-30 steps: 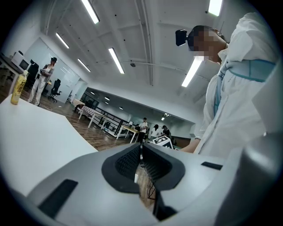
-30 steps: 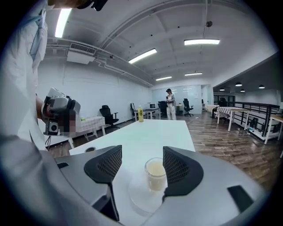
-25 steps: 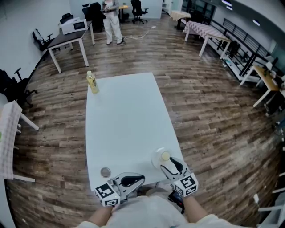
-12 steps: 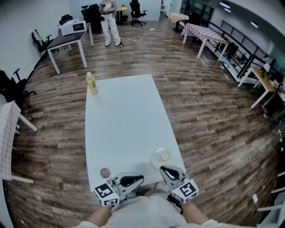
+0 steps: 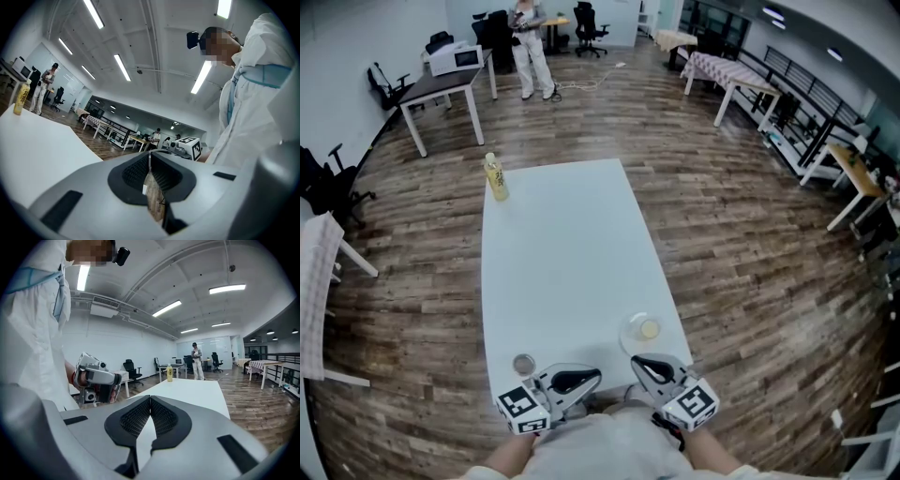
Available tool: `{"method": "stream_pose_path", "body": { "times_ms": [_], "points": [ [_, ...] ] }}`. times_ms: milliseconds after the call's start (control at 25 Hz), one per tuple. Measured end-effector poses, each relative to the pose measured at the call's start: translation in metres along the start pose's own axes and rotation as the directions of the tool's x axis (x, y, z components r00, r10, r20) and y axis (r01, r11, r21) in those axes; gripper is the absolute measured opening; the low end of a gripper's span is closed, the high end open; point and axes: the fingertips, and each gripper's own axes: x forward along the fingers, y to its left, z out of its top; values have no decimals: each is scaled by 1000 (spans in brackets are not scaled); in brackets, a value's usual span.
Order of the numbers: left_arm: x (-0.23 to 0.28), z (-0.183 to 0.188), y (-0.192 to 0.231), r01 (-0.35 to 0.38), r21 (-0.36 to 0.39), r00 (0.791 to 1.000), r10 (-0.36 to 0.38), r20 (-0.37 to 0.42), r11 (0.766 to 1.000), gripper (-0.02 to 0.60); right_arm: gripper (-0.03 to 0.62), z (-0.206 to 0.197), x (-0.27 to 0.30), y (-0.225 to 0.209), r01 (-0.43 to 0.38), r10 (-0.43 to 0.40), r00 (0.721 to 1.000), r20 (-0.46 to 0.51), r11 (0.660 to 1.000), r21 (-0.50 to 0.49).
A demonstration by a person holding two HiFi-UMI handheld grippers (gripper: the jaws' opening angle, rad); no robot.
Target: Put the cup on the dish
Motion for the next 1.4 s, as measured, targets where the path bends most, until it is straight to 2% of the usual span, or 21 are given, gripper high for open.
{"method": "stream_pose_path", "body": {
  "times_ms": [200,560,1040,1400],
  "points": [
    [-6,-1,1,-3,3,1000,3,0,1000,15,32,24,10,26,-97,97,995,36,995,-7],
    [-13,1,2,0,13,1000,0,-3,1000,15,31,50,23,66,-186,184,979,81,983,10],
    [-19,0,2,2,13,1000,-2,-1,1000,16,31,43,28,67,-191,192,981,18,980,-51],
    [-20,-1,5,-5,12,1000,5,-5,1000,15,31,40,33,72,-202,203,979,12,978,-45]
  ]
}}
